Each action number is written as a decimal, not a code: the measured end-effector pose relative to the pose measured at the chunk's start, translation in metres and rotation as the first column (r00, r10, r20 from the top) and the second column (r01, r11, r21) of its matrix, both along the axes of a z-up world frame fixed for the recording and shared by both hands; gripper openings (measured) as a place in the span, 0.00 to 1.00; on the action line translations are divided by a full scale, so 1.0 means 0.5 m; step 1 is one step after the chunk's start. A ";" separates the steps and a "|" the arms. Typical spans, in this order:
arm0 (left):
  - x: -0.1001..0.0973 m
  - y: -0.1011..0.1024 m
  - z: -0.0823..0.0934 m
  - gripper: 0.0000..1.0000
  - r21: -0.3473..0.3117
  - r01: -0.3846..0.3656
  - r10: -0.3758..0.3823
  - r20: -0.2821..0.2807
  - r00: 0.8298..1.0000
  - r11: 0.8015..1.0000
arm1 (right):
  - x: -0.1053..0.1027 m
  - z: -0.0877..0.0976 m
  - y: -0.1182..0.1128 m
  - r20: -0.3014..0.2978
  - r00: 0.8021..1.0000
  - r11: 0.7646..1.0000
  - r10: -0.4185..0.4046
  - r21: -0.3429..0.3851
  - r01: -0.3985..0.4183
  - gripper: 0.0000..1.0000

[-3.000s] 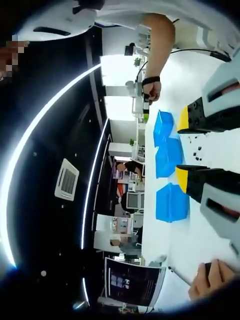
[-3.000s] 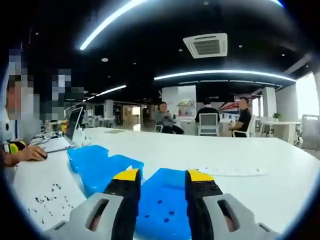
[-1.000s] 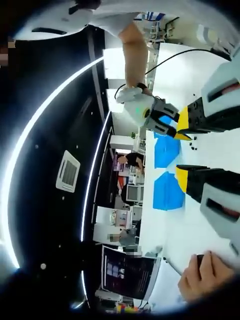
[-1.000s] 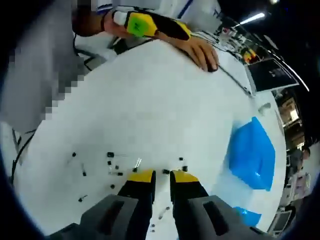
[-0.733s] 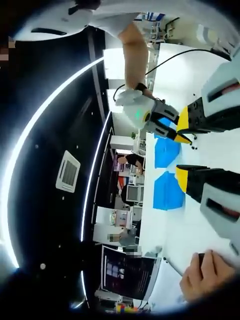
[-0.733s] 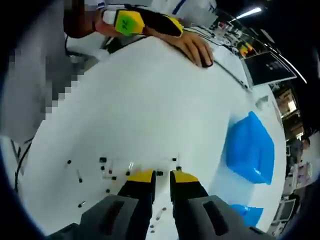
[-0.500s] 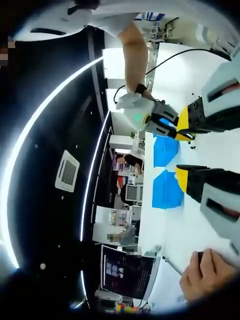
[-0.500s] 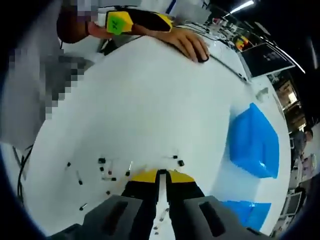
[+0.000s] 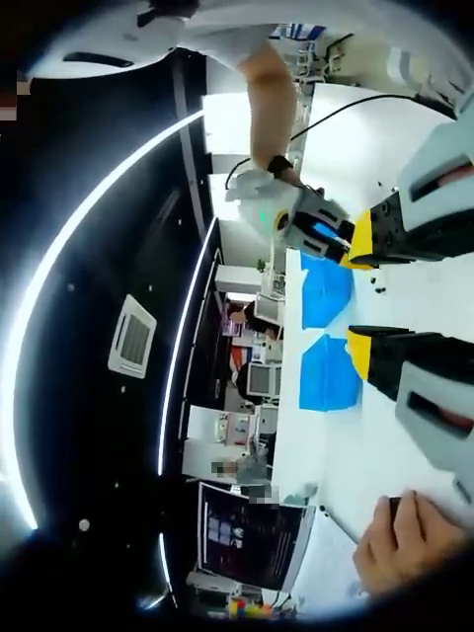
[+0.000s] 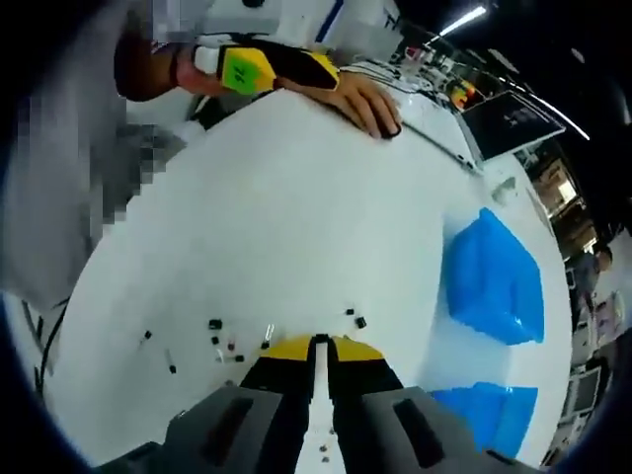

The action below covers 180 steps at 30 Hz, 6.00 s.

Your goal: Pick up the resistors one by one and place each resistor into its matching bin, sorting the parts by color and model until every resistor is separated into the correct bin for its type

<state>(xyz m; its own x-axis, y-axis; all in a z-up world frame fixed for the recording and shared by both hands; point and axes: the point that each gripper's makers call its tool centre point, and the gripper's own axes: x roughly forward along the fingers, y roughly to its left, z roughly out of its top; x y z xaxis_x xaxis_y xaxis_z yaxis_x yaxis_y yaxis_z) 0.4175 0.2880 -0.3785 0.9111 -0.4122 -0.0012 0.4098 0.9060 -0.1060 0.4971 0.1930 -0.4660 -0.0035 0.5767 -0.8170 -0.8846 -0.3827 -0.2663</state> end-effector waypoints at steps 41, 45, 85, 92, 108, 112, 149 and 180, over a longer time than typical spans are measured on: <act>0.002 -0.040 0.017 0.27 0.011 0.052 -0.052 0.000 0.999 0.999 | 0.318 0.284 -0.456 -0.520 0.596 0.013 -0.612 0.747 0.665 0.08; 0.001 -0.040 0.015 0.27 0.013 0.051 -0.051 -0.005 0.999 0.999 | 0.354 0.223 -0.489 -0.485 0.491 0.012 -0.724 0.702 0.712 0.14; -0.012 -0.028 0.015 0.27 0.006 0.031 -0.031 0.003 1.000 1.000 | 0.099 0.212 -0.165 -0.140 0.919 0.773 -0.369 0.502 0.387 0.25; -0.016 -0.029 0.016 0.27 0.002 0.029 -0.029 0.008 1.000 1.000 | -0.015 0.143 -0.080 0.004 0.993 0.956 -0.116 0.273 0.110 0.25; -0.019 -0.018 0.002 0.27 -0.014 0.015 -0.016 -0.009 1.000 1.000 | 0.059 -0.005 -0.004 -0.251 0.854 0.882 -0.455 0.004 0.471 0.20; -0.020 -0.011 0.001 0.27 -0.014 0.009 -0.009 -0.014 1.000 1.000 | 0.059 -0.009 0.012 -0.267 0.838 0.867 -0.476 0.021 0.498 0.18; 0.025 -0.015 0.009 0.27 -0.068 0.033 -0.035 -0.024 0.999 0.997 | 0.049 0.122 -0.050 -0.343 0.853 0.767 -0.394 0.388 0.511 0.07; 0.019 -0.053 0.024 0.27 -0.020 0.083 -0.083 -0.029 0.996 0.996 | 0.289 0.284 -0.441 -0.451 0.575 0.037 -0.683 0.764 0.644 0.07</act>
